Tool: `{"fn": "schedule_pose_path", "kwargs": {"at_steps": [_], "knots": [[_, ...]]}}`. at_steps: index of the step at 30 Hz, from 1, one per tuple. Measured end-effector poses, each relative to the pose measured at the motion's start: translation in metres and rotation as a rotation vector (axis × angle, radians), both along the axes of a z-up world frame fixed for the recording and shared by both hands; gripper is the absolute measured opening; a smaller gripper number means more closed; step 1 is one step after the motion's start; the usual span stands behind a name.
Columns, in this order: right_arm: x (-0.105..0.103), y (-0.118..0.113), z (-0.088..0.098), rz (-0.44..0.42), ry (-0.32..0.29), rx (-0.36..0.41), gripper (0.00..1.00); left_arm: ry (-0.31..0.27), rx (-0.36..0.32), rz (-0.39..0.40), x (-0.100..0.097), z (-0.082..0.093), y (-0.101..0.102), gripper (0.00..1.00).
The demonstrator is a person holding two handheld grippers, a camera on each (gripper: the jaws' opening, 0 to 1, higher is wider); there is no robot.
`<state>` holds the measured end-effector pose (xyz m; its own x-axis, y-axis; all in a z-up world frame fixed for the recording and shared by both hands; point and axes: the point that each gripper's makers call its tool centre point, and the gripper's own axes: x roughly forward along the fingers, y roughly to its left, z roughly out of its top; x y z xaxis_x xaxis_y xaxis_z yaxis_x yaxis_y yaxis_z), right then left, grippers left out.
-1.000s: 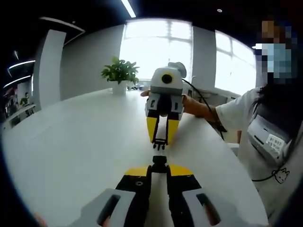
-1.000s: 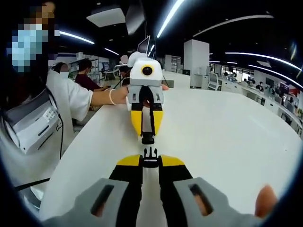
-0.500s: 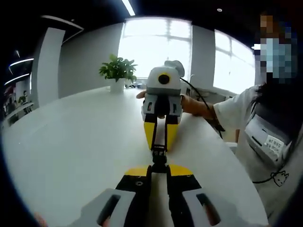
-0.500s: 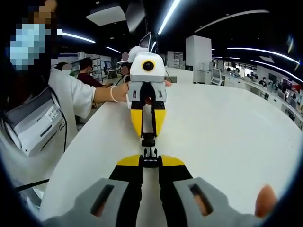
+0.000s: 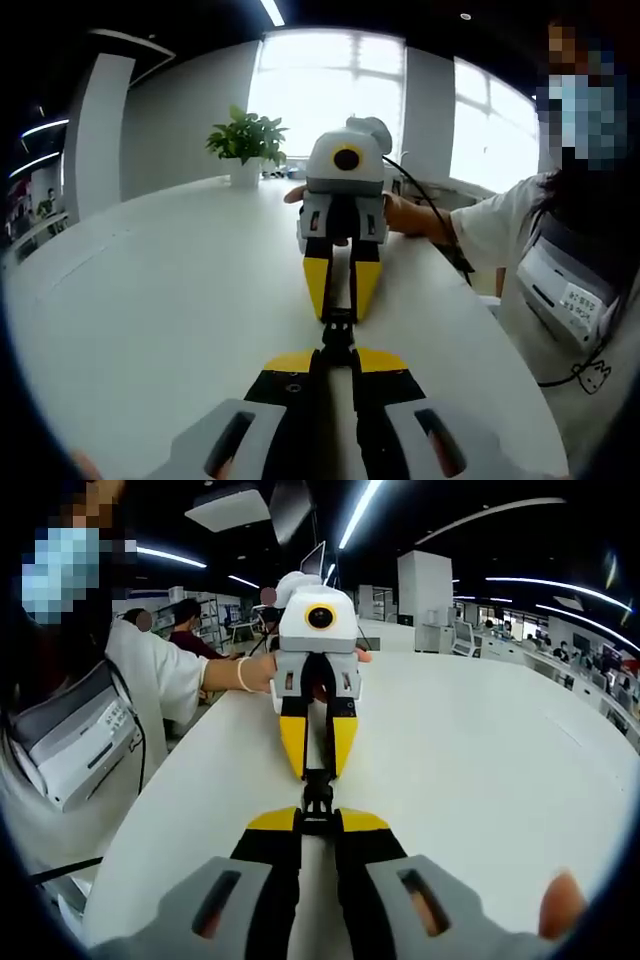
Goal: Snap the two parts of the plastic buckle together until the buckle closes and remains connected.
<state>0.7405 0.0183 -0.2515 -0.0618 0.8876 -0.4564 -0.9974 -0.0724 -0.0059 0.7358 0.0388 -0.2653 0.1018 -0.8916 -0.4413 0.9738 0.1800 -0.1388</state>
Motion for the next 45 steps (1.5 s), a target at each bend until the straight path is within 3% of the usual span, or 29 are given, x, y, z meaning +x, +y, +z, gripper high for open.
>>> {"fn": "schedule_pose_path", "kwargs": {"at_steps": [8,19,33,45], "knots": [[0.0,0.001,0.0,0.008,-0.003,0.0,0.12,0.021,-0.018,0.001,-0.005,-0.001,-0.001,0.12],[-0.001,0.006,-0.002,0.016,-0.034,-0.008,0.12,-0.03,0.021,-0.001,-0.008,0.0,-0.002,0.11],[-0.004,0.01,-0.003,0.055,-0.034,-0.015,0.11,-0.024,0.021,-0.012,-0.005,0.002,-0.002,0.1],[-0.003,0.01,-0.003,-0.012,-0.032,-0.036,0.1,-0.005,0.038,0.062,-0.002,0.004,-0.003,0.1]]}}
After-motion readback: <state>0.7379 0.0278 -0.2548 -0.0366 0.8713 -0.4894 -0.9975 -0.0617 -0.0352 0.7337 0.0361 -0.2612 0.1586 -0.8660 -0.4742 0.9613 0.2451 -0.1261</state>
